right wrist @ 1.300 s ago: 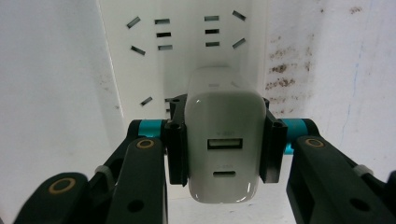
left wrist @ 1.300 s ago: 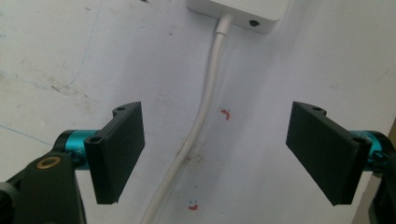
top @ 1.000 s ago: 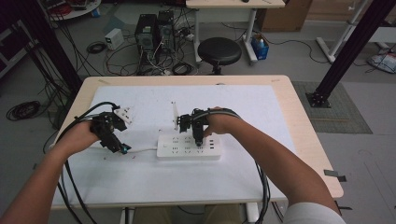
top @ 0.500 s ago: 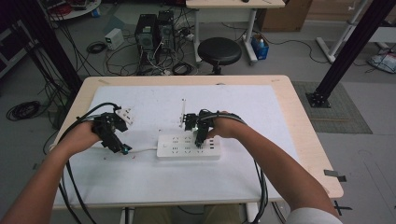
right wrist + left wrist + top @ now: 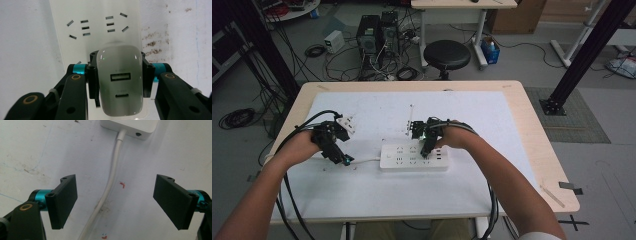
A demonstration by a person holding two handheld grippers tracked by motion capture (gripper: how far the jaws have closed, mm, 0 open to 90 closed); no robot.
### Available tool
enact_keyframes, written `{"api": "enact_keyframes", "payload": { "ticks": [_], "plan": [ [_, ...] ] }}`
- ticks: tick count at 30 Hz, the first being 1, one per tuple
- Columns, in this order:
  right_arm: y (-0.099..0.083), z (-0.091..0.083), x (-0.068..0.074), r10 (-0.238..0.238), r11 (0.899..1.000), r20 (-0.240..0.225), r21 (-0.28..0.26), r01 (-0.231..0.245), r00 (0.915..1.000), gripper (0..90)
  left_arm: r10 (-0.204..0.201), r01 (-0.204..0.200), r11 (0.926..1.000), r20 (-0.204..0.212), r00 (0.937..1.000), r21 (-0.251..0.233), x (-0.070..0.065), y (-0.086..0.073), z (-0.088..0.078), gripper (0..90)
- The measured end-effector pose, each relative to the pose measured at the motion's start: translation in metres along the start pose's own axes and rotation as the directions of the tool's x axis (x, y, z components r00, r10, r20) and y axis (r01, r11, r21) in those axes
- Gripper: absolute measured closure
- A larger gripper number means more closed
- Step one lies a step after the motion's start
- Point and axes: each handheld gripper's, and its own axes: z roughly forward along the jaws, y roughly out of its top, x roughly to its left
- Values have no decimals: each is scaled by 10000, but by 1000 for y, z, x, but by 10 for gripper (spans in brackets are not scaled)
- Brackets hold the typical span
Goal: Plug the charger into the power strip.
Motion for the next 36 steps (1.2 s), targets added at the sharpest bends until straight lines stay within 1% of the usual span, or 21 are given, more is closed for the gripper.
{"api": "enact_keyframes", "payload": {
  "ticks": [2, 3, 6, 7, 8, 9, 10, 12, 13, 15, 17, 19, 20, 21, 22, 23, 24, 30, 34, 35, 36],
  "plan": [
    [-2, 3, -2, 316, 9994, -73, 139, -315, 9995, 374, -52, 52, 10000, 0, 10000, -77, 0, -2, 0, 195],
    [-4, 2, -4, 697, 9975, -270, 81, -695, 9972, 368, -107, 107, 9999, 3, 9999, -129, 0, -3, 0, 195],
    [-12, -8, -9, 1426, 9868, -519, -701, -1461, 9884, 212, -117, 117, 9999, -8, 9999, -84, 2, -5, -1, 195],
    [-15, -12, -11, 1642, 9799, -631, -1046, -1701, 9844, 205, -113, 113, 9999, -2, 9999, -92, 2, -5, -1, 194],
    [-16, -18, -11, 1750, 9728, -418, -1464, -1793, 9837, 198, -133, 133, 9999, -7, 9999, -99, 2, -5, -1, 195],
    [-18, -24, -10, 1718, 9659, -88, -1952, -1702, 9851, 113, -95, 95, 9999, -4, 10000, -100, 2, -5, -2, 195],
    [-18, -30, -9, 2000, 9565, 289, -2222, -1888, 9794, 72, -115, 115, 9998, -6, 9999, -146, 2, -4, -1, 195],
    [-18, -40, -4, 2441, 9393, 1352, -2790, -1995, 9603, 72, -123, 123, 9999, -5, 9999, -121, 1, -3, -1, 195],
    [-19, -43, -4, 2251, 9406, 1513, -2916, -1741, 9625, 72, -115, 115, 9999, 14, 9999, -123, 1, -3, 0, 194],
    [-22, -49, -6, 1913, 9448, 602, -2818, -1672, 9797, 72, -65, 65, 9999, -5, 10000, -78, -1, -2, -1, 195],
    [-25, -53, -6, 2068, 9413, 427, -2809, -1869, 9774, 72, -49, 49, 10000, -16, 10000, -51, -1, -2, -1, 195],
    [-28, -55, -6, 2070, 9448, 299, -2656, -1919, 9779, 70, -121, 120, 9998, -32, 9999, -142, -2, -2, -2, 195],
    [-30, -56, -6, 2205, 9403, 277, -2718, -2049, 9750, 3, -113, 112, 9999, -50, 9999, -114, -3, -3, -3, 195],
    [-30, -56, -6, 2205, 9403, 277, -2718, -2049, 9750, 3, -113, 112, 9999, -50, 9999, -114, -3, -3, -3, 195],
    [-31, -58, -6, 2421, 9363, 526, -2744, -2191, 9688, 3, -113, 112, 9999, -50, 9999, -114, -3, -3, -3, 195],
    [-35, -64, -5, 2705, 9272, 1057, -2961, -2294, 9569, 5, -139, 137, 9998, -87, 9999, -156, -4, -3, -3, 195],
    [-37, -66, -4, 2805, 9219, 1181, -3094, -2331, 9526, 6, -99, 97, 9998, -131, 9999, -151, -5, -3, -4, 195],
    [-64, -81, 6, 3186, 9094, 1472, -3262, -2581, 9364, 6, -219, 208, 9990, -287, 9993, -398, -9, -5, -10, 194],
    [-87, -90, 15, 3784, 8849, 1514, -3487, -3088, 9132, 7, -408, 387, 9975, -350, 9986, -590, -11, -6, -12, 195],
    [-93, -92, 16, 3783, 8835, 1415, -3500, -3112, 9148, 7, -329, 309, 9982, -383, 9987, -510, -11, -6, -14, 195],
    [-99, -94, 18, 3800, 8843, 1453, -3468, -3127, 9135, 7, -449, 421, 9974, -465, 9979, -588, -12, -7, -16, 195]
  ]
}}
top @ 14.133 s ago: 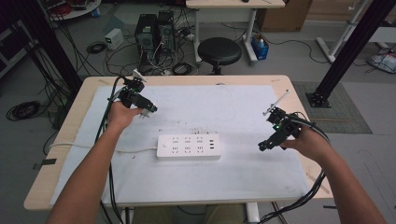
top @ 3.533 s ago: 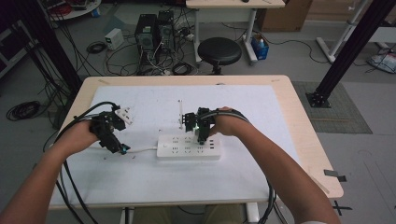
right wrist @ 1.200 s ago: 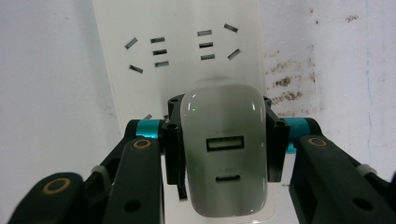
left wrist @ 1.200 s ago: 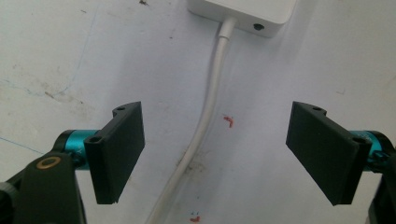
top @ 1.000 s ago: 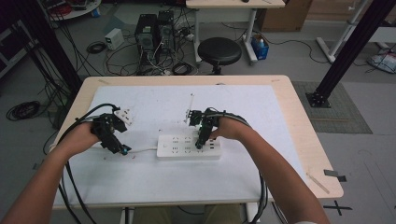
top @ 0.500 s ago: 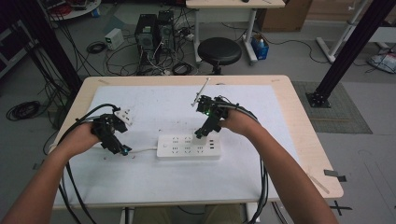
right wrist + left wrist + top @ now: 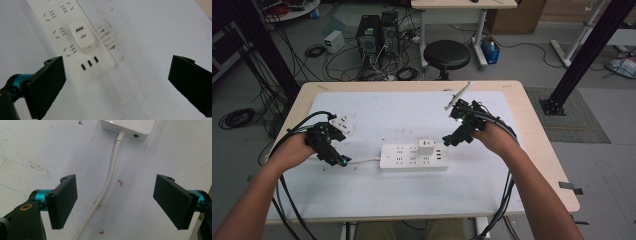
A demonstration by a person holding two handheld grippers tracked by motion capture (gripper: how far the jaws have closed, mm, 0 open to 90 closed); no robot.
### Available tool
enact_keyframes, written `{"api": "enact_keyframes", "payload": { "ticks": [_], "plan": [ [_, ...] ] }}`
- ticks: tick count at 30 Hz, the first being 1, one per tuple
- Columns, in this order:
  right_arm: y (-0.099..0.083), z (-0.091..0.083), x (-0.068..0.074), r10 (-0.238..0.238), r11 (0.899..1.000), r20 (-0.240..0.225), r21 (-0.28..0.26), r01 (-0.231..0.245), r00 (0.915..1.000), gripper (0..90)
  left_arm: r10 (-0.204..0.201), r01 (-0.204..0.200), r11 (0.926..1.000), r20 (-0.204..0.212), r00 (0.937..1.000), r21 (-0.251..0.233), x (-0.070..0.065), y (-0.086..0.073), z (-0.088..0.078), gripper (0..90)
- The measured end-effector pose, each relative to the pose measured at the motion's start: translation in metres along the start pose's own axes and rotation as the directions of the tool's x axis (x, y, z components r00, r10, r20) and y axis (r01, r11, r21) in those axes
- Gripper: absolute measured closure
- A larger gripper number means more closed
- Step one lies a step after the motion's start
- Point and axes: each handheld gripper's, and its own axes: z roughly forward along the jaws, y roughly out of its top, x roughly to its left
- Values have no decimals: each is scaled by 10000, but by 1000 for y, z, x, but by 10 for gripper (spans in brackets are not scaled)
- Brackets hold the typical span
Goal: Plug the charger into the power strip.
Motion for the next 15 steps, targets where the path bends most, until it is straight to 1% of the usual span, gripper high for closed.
{"api": "enact_keyframes", "payload": {
  "ticks": [1, 2, 3, 5, 6, 7, 8, 9, 10, 12, 13, 15],
  "plan": [
    [0, 0, 0, 0, 10000, 0, 0, 0, 10000, 7, 0, 0, 10000, 0, 10000, 0, 0, 0, 0, 195],
    [-5, -4, 0, 134, 9999, 133, 22, -134, 9998, 7, 0, 0, 10000, 0, 10000, 0, 0, 0, 0, 195],
    [-15, -11, 0, 252, 9997, 284, -6, -252, 9993, 7, -154, 153, 9998, -97, 9998, -115, -2, 0, -3, 195],
    [-25, -17, -2, 383, 9993, 427, -15, -382, 9984, 7, -184, 182, 9997, -122, 9998, -178, -3, 0, -4, 195],
    [-28, -19, -3, 450, 9990, 469, -2, -450, 9979, 7, -127, 125, 9998, -160, 9998, -123, -4, -1, -6, 195],
    [-34, -23, -4, 580, 9983, 566, 26, -582, 9967, 7, -213, 209, 9996, -191, 9996, -183, -5, -1, -5, 195],
    [-37, -25, -5, 543, 9985, 617, -6, -543, 9966, 7, -127, 126, 9999, -201, 9997, -85, -4, -1, -6, 194],
    [-41, -28, -6, 653, 9979, 710, -46, -651, 9953, 7, -157, 155, 9998, -218, 9996, -122, -4, -2, -6, 195],
    [-45, -30, -8, 785, 9969, 751, -107, -779, 9941, 7, -149, 148, 9999, -221, 9996, -71, -4, -2, -7, 194],
    [-51, -33, -11, 1007, 9949, 751, -183, -996, 9921, 7, -371, 365, 9991, -283, 9989, -219, -4, -3, -6, 194],
    [-53, -33, -12, 1096, 9939, 766, -174, -1086, 9910, 7, -264, 260, 9996, -317, 9991, -109, -3, -3, -7, 195],
    [-57, -32, -13, 1171, 9931, 750, -114, -1166, 9903, 7, -314, 309, 9994, -293, 9991, -164, -3, -3, -7, 195]
  ]
}}
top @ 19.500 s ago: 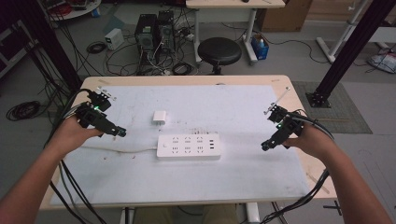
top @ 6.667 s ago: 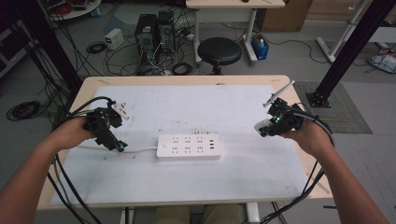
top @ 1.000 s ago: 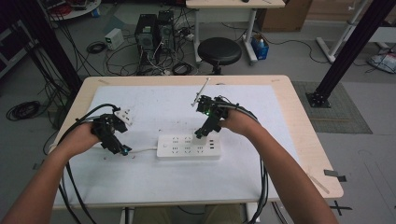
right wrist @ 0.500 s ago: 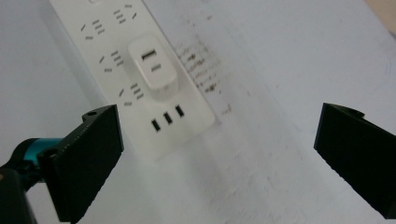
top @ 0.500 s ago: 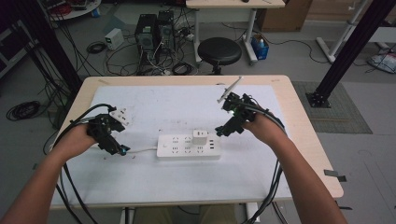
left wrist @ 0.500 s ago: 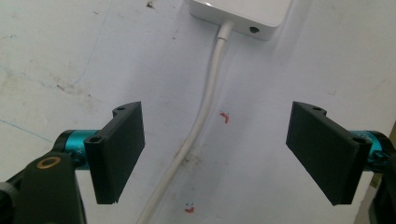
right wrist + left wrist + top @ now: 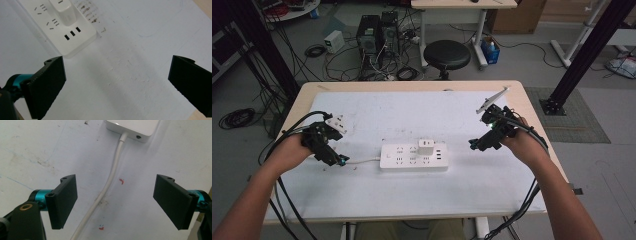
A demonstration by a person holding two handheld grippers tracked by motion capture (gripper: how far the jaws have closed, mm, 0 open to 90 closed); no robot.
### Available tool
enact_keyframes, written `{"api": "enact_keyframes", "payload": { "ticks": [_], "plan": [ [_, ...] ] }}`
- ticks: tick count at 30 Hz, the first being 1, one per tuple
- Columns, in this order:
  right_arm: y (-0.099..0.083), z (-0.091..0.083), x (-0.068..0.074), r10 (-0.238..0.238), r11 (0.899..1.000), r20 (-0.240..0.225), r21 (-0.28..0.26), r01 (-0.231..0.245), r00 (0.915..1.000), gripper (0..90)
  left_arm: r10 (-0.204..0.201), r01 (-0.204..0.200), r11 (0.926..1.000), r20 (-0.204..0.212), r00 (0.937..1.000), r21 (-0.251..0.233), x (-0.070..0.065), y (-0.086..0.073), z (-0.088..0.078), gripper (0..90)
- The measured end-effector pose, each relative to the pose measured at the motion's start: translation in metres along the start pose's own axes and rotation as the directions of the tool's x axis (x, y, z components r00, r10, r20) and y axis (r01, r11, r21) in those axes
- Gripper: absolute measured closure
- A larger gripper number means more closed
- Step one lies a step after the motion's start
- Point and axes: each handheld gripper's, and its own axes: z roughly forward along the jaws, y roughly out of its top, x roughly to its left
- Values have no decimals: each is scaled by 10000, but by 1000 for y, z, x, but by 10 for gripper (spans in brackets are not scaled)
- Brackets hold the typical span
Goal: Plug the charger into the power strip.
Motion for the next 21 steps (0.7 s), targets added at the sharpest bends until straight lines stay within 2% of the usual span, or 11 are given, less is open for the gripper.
{"api": "enact_keyframes", "payload": {
  "ticks": [2, 3, 9, 11, 21],
  "plan": [
    [-3, 1, -1, -27, 10000, -59, -46, 26, 10000, 7, 25, -25, 10000, -47, 10000, 8, -1, 0, 0, 194],
    [-4, 1, 0, 115, 9999, -46, -9, -115, 9999, 7, 38, -38, 10000, -29, 10000, 28, -1, 0, -1, 195],
    [-9, 1, -2, 121, 9999, -80, -63, -121, 9999, 7, -141, 140, 9999, -78, 9999, -66, -1, 0, 0, 195],
    [-13, 1, -3, 122, 9999, -127, -23, -122, 9998, 7, -18, 18, 10000, -89, 10000, 24, -1, 0, -1, 194],
    [-20, 4, -3, 232, 9996, -102, 150, -231, 9997, 6, -19, 19, 10000, -65, 10000, 41, -2, 2, 1, 194]
  ]
}}
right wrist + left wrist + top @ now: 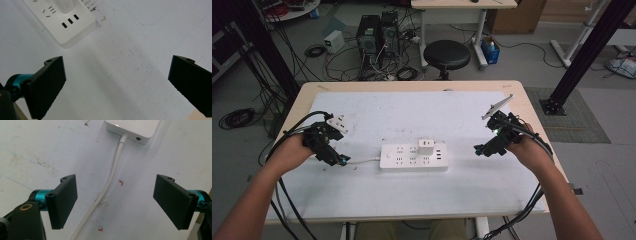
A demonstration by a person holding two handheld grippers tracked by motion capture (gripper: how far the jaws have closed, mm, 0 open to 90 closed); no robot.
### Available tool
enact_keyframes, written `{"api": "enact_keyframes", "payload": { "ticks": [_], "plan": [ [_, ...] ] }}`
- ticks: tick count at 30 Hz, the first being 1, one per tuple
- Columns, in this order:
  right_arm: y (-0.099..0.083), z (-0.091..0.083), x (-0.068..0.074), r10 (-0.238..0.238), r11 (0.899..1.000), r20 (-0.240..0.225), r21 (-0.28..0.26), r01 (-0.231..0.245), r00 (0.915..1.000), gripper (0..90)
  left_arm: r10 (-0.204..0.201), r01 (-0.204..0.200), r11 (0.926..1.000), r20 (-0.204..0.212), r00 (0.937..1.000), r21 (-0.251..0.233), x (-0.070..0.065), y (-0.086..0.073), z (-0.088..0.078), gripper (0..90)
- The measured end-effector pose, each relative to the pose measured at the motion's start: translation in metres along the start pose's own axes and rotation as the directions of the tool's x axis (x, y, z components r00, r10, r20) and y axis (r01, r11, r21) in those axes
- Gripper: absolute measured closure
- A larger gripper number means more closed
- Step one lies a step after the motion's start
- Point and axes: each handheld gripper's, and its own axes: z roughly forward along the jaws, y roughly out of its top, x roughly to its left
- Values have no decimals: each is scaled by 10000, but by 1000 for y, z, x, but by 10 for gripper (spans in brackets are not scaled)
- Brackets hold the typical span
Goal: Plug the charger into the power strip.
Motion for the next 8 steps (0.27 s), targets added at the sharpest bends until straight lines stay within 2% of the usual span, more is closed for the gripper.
{"api": "enact_keyframes", "payload": {
  "ticks": [7, 8],
  "plan": [
    [-4, -1, -1, 150, 9999, 15, -39, -150, 9999, 7, -113, 113, 9999, 1, 9999, -112, 0, 0, 2, 195],
    [-4, 0, -2, 128, 9999, 2, -75, -128, 9999, 7, -13, 13, 10000, 3, 10000, -16, 1, 0, 2, 195]
  ]
}}
